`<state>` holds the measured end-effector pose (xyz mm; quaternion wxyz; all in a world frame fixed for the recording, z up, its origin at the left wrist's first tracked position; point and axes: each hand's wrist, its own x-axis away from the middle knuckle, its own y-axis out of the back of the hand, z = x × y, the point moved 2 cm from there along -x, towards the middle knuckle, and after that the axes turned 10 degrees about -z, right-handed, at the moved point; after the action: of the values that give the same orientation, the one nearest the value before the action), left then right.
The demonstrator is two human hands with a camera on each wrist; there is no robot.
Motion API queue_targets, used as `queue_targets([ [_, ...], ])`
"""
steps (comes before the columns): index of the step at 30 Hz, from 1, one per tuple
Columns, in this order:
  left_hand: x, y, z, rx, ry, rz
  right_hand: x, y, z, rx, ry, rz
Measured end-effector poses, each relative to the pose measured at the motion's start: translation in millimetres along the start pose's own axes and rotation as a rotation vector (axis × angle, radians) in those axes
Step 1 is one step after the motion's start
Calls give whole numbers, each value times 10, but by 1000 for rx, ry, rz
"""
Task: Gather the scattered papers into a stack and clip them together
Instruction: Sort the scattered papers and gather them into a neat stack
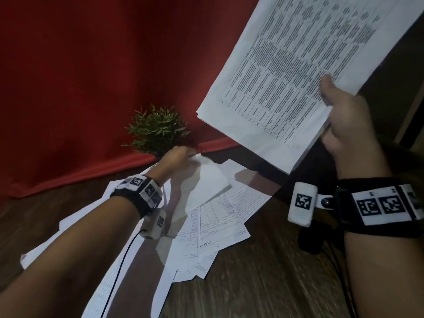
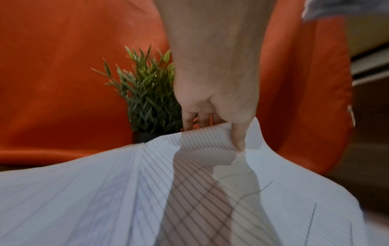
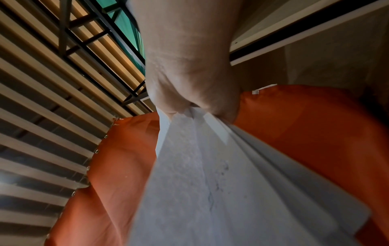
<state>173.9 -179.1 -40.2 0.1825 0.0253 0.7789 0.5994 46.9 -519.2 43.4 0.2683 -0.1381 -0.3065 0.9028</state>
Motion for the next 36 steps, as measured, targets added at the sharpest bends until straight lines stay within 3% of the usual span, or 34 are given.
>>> queue_targets([
  [4, -88, 535, -125, 292, -46, -205, -12, 33, 49, -7, 23, -17],
  [7, -79, 998, -99, 465, -24, -521, -28, 71, 84, -35, 36, -29],
  [9, -23, 1226, 26, 523, 89, -734, -47, 95, 101, -40, 42, -36],
  [11, 76, 1284, 158, 514, 268, -813, -64, 115, 110, -35, 43, -40],
  [14, 283, 1028, 407, 397, 540, -589, -81, 130, 103, -37, 34, -26],
  [16, 512, 862, 642, 327, 625, -437, -85, 132, 94, -36, 34, -31],
  [20, 875, 898, 1147, 307, 736, -437, -105, 134, 79, -31, 36, -35],
  [22, 1092, 992, 1267, 249, 753, -359, -104, 120, 62, -32, 25, -29],
  [28, 1820, 943, 1618, -100, 885, 229, -65, 33, -18, -40, 10, 12],
  [30, 1847, 883, 1764, -410, 787, 323, -47, -4, -30, -31, 7, 14],
  [32, 1713, 842, 1784, -672, 558, 307, -38, -20, -39, -27, 10, 17],
  [34, 1519, 798, 1326, -736, 304, 252, -25, -32, -49, -28, 16, 23],
  [36, 1302, 695, 557, -605, 11, 234, -2, -49, -62, -19, 21, 30],
])
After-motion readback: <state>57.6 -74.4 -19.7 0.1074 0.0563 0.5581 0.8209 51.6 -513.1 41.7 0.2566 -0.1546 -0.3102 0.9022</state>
